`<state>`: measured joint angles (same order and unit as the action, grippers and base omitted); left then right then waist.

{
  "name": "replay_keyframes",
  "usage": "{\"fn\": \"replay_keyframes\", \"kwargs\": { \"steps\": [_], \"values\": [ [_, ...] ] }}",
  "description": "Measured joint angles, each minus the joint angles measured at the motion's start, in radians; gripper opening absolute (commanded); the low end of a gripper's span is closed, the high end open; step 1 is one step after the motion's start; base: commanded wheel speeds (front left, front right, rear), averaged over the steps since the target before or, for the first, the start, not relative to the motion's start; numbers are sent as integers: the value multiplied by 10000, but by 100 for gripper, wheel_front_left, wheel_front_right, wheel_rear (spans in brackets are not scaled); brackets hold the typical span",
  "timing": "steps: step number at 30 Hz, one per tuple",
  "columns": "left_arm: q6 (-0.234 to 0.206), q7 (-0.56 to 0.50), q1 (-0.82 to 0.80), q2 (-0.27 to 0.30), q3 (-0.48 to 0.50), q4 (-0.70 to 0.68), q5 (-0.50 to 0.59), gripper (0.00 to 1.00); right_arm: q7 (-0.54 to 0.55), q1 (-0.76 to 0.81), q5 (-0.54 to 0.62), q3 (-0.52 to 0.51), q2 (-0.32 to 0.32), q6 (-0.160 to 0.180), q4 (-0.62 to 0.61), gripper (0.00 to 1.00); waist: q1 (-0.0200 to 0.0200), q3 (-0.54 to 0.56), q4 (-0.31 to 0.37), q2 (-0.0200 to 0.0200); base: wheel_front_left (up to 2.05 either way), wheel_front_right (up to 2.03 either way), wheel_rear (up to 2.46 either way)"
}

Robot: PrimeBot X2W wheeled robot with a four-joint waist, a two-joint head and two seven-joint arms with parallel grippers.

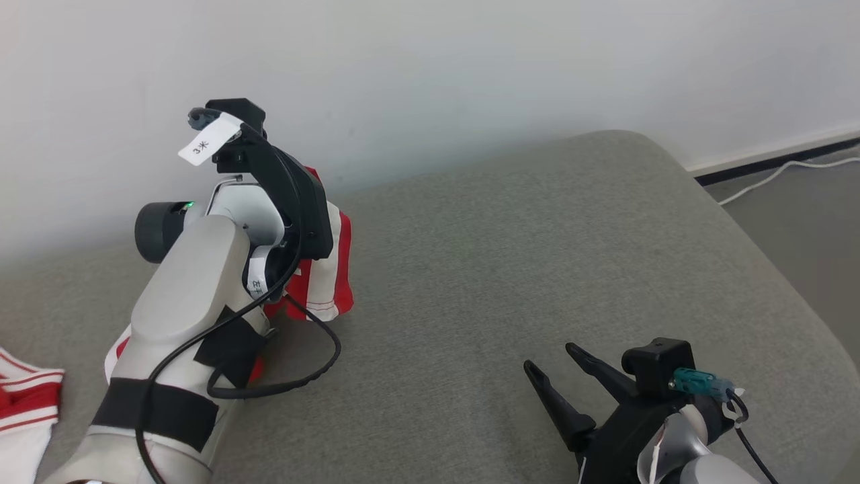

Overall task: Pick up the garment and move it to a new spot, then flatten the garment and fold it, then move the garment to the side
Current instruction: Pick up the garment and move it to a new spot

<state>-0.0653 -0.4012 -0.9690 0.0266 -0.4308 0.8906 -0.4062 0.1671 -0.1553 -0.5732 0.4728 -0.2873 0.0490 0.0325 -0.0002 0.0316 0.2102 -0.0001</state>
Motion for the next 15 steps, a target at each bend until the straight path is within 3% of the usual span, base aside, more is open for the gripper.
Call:
{"fn": "replay_keyframes", "kwargs": {
  "steps": [13,14,15],
  "values": [
    [-579,779,252,21,-1308,-1009,-2460,0,180,-806,0,516,441,-405,506,100,1,-34,1949,-1,0,0,0],
    [-579,780,253,13,-1429,-991,-2477,21,180,-808,0,512,445,-407,545,100,1,-42,2079,0,0,0,0],
    [-579,842,253,4,-1559,-951,-2502,95,178,-806,0,510,443,-410,591,100,1,-51,2209,0,0,0,0]
  ]
}}
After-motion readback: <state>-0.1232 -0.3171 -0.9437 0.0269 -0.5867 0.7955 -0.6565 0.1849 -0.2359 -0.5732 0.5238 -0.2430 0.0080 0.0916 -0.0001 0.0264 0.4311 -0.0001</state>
